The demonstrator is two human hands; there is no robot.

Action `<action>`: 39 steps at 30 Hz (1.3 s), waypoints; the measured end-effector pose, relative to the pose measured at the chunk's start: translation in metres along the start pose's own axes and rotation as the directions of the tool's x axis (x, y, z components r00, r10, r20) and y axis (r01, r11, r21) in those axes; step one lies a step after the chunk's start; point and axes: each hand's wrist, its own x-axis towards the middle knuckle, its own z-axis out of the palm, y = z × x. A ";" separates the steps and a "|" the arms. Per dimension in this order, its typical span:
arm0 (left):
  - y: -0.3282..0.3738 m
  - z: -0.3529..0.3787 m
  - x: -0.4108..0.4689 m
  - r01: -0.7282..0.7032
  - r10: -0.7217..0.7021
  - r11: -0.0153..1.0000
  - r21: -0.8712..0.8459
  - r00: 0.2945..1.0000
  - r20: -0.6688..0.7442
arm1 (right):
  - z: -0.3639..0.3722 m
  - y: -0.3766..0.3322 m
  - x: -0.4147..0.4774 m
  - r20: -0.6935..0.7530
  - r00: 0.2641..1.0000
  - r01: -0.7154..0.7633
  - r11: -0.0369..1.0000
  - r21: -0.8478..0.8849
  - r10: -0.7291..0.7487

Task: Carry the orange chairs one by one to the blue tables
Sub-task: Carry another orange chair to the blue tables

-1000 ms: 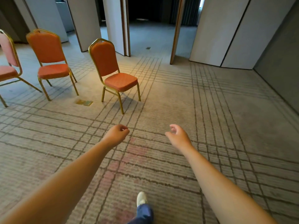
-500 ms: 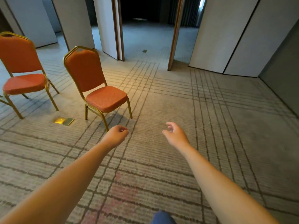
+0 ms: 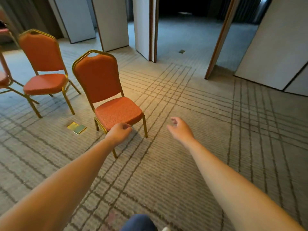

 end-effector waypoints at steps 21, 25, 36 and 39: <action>0.140 -0.018 0.435 0.098 -0.110 0.989 -0.111 0.988 -0.104 | -0.048 -0.075 0.501 0.213 0.973 0.117 0.988 -0.102 -0.093; 0.134 -0.036 0.494 0.168 -0.195 0.973 -0.155 0.964 -0.183 | -0.021 -0.102 0.585 0.321 0.937 0.185 0.976 -0.116 -0.139; 0.117 -0.063 0.601 0.410 -0.610 0.782 -0.470 0.660 -0.439 | 0.077 -0.206 0.781 0.714 0.629 0.546 0.829 -0.125 -0.307; 0.116 -0.065 0.606 0.439 -0.705 0.699 -0.565 0.554 -0.443 | 0.104 -0.227 0.802 0.795 0.510 0.637 0.765 -0.092 -0.329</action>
